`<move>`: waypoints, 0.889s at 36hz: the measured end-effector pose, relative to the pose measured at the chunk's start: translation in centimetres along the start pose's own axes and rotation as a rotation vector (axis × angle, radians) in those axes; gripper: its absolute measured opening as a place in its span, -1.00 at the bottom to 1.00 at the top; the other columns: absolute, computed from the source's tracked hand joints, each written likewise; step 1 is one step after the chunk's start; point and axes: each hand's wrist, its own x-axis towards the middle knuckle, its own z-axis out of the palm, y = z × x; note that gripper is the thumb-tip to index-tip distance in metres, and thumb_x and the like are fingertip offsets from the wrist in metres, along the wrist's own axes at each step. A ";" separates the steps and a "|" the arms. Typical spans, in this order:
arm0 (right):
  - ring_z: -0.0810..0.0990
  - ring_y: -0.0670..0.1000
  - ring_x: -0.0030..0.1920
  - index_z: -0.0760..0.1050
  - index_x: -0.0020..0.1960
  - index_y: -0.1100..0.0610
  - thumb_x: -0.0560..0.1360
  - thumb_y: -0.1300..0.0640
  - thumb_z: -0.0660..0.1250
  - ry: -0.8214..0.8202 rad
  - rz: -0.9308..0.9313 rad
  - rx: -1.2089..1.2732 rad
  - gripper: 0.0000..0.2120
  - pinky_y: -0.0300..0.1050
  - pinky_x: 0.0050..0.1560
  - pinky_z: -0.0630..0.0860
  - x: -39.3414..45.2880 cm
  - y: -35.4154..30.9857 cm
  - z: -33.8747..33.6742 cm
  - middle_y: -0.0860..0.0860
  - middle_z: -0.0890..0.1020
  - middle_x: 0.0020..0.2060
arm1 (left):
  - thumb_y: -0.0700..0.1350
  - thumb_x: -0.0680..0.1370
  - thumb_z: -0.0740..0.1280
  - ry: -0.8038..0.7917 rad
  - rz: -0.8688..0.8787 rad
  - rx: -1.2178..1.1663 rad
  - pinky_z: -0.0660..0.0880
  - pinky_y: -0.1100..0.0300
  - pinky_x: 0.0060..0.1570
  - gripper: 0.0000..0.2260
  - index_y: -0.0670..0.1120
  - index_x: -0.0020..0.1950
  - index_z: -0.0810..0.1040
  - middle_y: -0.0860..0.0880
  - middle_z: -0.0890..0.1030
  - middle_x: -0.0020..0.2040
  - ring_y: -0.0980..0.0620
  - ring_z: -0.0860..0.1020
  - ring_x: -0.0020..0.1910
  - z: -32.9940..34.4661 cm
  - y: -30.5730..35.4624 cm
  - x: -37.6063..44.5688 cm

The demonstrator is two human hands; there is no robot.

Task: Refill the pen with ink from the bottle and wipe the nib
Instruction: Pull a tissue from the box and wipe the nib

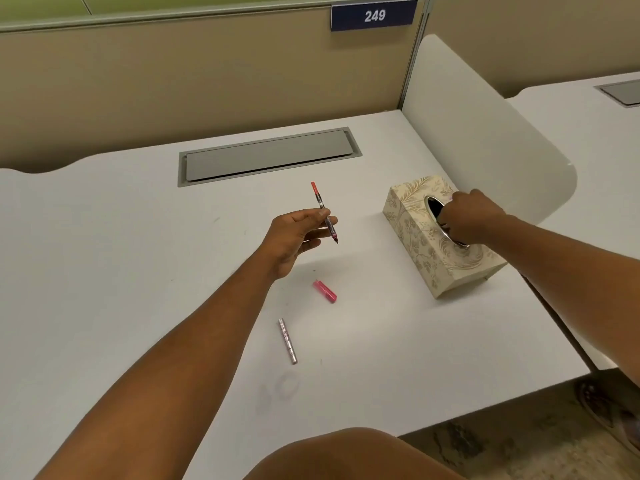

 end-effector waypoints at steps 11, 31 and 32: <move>0.36 -0.01 -0.09 0.57 -0.09 0.02 0.50 0.17 0.18 0.078 -0.081 -0.031 -0.80 -0.05 -0.02 0.26 0.4 0.5 0.7 -0.06 0.52 -0.25 | -0.06 0.58 0.39 0.016 0.008 -0.007 0.51 0.10 0.11 -0.86 -0.07 0.07 0.67 -0.02 0.74 0.00 0.06 0.69 -0.05 0.0 0.4 0.7; 0.40 0.03 -0.13 0.57 -0.14 0.10 0.58 0.11 0.15 0.244 -0.109 0.096 -0.75 -0.04 -0.10 0.37 0.7 0.6 2.1 0.00 0.61 -0.21 | -0.06 0.58 0.39 0.018 -0.004 0.004 0.51 0.09 0.13 -0.83 -0.09 0.10 0.67 -0.01 0.74 0.00 0.10 0.70 -0.09 0.1 0.2 0.6; 0.38 0.02 -0.15 0.57 -0.14 0.11 0.58 0.10 0.16 0.242 -0.119 0.104 -0.75 -0.05 -0.12 0.35 0.7 0.7 2.0 0.00 0.61 -0.20 | -0.06 0.58 0.39 0.021 -0.002 -0.001 0.51 0.09 0.14 -0.84 -0.09 0.10 0.67 -0.01 0.74 -0.01 0.09 0.69 -0.09 0.0 0.3 0.6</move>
